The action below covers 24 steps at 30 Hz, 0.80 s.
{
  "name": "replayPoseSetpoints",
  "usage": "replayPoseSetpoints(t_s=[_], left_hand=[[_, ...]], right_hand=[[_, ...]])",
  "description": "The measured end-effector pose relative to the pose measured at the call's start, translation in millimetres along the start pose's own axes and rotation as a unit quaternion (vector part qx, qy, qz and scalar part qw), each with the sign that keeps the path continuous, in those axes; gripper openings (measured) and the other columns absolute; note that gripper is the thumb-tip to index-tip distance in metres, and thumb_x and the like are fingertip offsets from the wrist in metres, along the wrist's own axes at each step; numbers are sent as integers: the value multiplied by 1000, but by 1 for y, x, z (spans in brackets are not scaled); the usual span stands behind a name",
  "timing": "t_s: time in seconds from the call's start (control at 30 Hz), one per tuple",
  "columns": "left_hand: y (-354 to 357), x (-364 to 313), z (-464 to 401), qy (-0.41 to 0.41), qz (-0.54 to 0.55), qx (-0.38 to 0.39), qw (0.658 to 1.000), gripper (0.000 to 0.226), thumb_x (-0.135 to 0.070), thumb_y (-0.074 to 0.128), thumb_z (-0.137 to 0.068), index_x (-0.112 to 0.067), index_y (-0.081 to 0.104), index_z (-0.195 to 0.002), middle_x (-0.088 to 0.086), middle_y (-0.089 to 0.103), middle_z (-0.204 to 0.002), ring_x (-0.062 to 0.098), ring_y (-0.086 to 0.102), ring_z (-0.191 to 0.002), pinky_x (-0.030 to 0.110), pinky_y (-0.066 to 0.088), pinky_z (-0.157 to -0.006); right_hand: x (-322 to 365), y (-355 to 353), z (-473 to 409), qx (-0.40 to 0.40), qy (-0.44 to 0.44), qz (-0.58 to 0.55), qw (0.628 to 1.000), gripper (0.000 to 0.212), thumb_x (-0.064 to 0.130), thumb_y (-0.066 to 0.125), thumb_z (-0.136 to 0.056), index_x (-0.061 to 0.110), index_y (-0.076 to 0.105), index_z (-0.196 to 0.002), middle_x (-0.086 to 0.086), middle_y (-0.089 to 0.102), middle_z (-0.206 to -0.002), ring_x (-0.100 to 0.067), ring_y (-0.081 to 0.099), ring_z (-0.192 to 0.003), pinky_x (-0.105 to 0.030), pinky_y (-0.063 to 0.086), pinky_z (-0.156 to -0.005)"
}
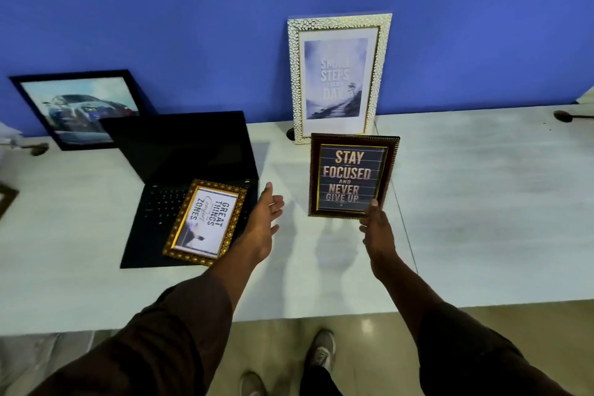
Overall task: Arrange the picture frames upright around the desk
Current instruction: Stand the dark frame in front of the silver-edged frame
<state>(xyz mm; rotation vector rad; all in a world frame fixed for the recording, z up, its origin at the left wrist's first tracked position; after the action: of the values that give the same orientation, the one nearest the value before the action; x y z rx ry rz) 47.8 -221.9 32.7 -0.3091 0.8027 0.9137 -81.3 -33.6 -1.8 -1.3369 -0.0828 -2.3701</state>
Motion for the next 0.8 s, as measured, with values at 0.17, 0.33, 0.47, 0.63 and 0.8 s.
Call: replayPoseSetpoints(t_s=[0.17,0.33,0.47,0.63,0.8], left_hand=[[-68,10,25,15,22,-9,1000,61,-60,46,-93,-13,61,-128,3,59,-138,20,50,-131,38,35,-103],[-134,15,53,22,36,-28,999,56,-57,45,-95,-13,60,-127,7,59,-137,22,53,-126,38,39,-104],[-180,17,71,35,5,-29,999,60,-55,44,-97,-12,54,-138,6,57,-140,23,52,-123,41,35,-105],[-219,14,83,42,-44,-27,998,53,-51,45,-97,-19,53,-138,0,59,-137,21,49,-127,42,32,-109],[-241,5,75,52,-79,-47,994,30,-46,46,-99,-25,64,-112,-1,65,-119,21,53,-119,42,35,-107]], right_hand=[[5,57,42,37,-24,0,999,57,64,37,-96,22,56,-128,-7,63,-125,-26,60,-112,-42,47,-95],[5,110,81,85,-33,8,996,56,64,40,-95,17,59,-119,-5,63,-109,-18,59,-93,-32,46,-79],[3,146,105,121,-37,49,991,55,63,36,-97,17,58,-119,-6,63,-111,-20,61,-101,-43,46,-99],[5,184,122,156,-49,95,982,53,62,38,-96,18,55,-121,-7,63,-115,-25,63,-106,-48,46,-103],[0,210,123,184,-42,122,974,41,53,49,-97,17,55,-114,-7,64,-105,-23,64,-98,-38,48,-88]])
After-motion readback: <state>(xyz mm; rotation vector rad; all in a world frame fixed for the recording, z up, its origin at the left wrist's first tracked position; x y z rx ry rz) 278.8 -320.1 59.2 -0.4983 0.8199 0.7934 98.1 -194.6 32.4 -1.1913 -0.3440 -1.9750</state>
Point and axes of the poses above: each hand's wrist, its own z-axis away from the middle knuckle, its own y-axis out of the palm, x = y × z, the point moved 3 cm from there along -z, towards the middle knuckle
